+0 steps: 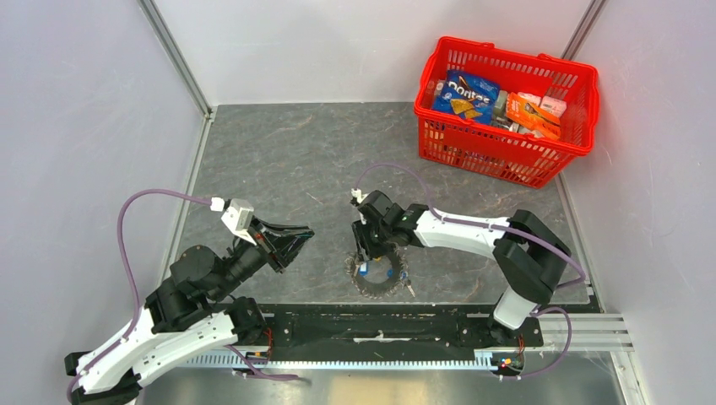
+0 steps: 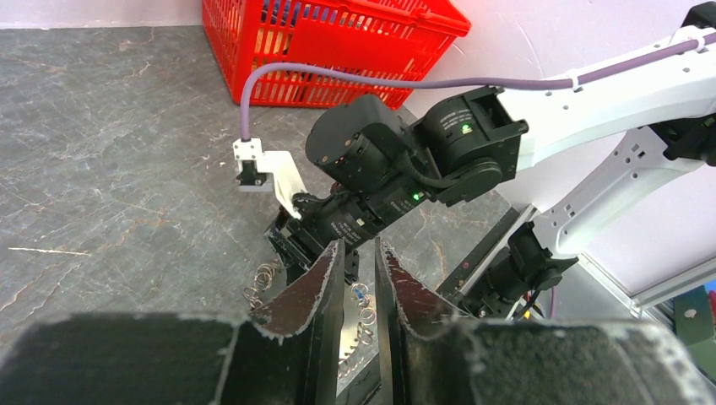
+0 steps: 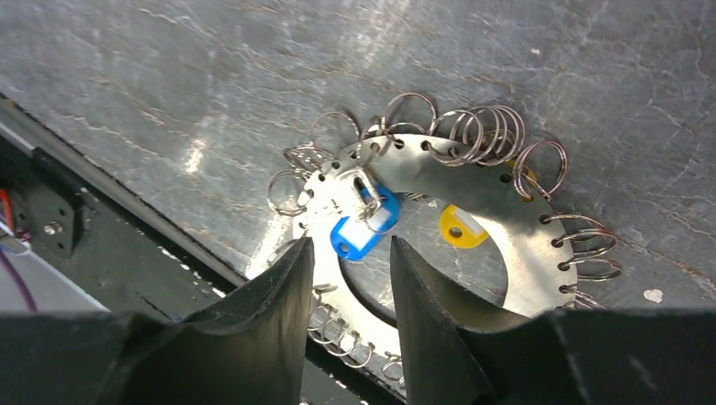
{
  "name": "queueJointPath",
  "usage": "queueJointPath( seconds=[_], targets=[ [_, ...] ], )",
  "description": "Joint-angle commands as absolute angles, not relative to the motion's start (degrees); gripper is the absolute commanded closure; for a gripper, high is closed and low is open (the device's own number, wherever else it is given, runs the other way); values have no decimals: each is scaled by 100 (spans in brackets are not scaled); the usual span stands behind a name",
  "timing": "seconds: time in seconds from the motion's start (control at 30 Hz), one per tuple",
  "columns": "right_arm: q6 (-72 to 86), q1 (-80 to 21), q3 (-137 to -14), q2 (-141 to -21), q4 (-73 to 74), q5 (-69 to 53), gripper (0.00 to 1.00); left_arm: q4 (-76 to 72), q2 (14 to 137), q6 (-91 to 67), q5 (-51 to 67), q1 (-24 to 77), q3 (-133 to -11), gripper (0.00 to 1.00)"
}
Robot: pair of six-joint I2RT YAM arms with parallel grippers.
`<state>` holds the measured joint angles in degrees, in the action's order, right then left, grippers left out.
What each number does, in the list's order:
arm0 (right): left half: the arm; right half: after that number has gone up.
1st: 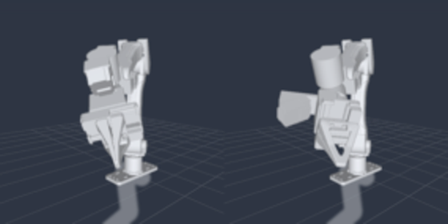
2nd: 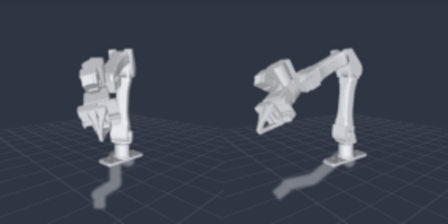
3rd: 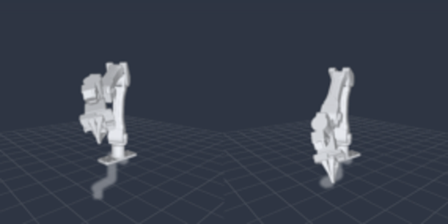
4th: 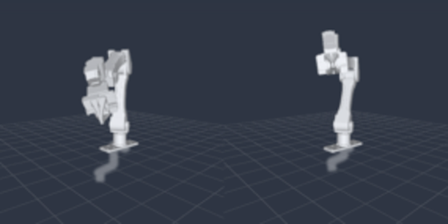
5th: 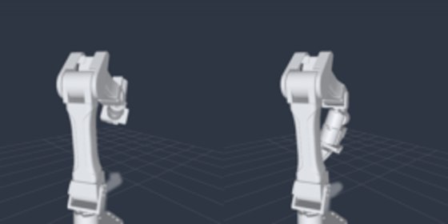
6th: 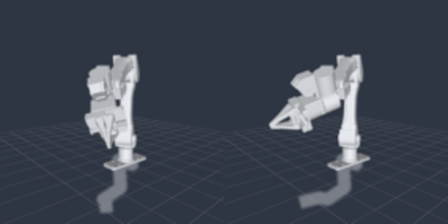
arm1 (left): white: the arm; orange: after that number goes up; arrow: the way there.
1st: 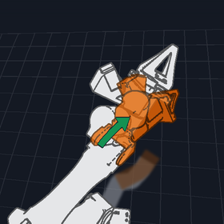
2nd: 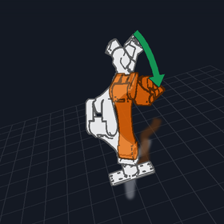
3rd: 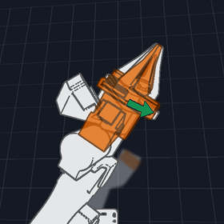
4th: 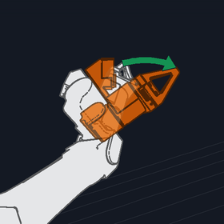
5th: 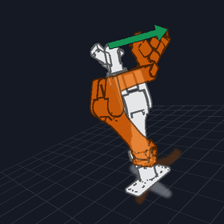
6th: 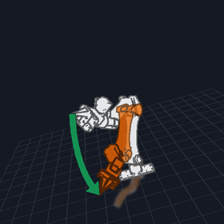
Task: Put the keys on the keyring
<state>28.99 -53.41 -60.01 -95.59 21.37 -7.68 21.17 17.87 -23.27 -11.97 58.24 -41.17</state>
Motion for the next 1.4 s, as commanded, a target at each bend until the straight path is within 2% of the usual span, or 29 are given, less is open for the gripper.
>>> queueJointPath(
  seconds=[0.0,0.43,0.47,0.67,0.8,1.13,1.37],
  targets=[
    [2999,-5369,-5932,-9744,1848,-641,54,2109,1735,-2129,-1320,5828,-4192,74],
    [2843,-5562,-6130,-10184,1923,-235,55,2136,1758,-2117,-1329,5835,-4200,74],
    [2832,-5581,-6153,-10215,1940,-205,57,2139,1761,-2113,-1331,5832,-4200,74],
    [2772,-5630,-6204,-10175,2031,-37,87,2136,1776,-2107,-1340,5836,-4188,74],
    [2691,-5710,-6244,-9905,2238,317,100,2110,1810,-2109,-1332,5832,-4184,74],
    [2733,-5783,-5945,-8192,2950,731,100,2110,1824,-2104,-1329,5834,-4192,73],
    [2860,-5588,-5606,-7149,3770,1645,100,2050,1894,-2122,-1268,5829,-4201,73]
  ],
)
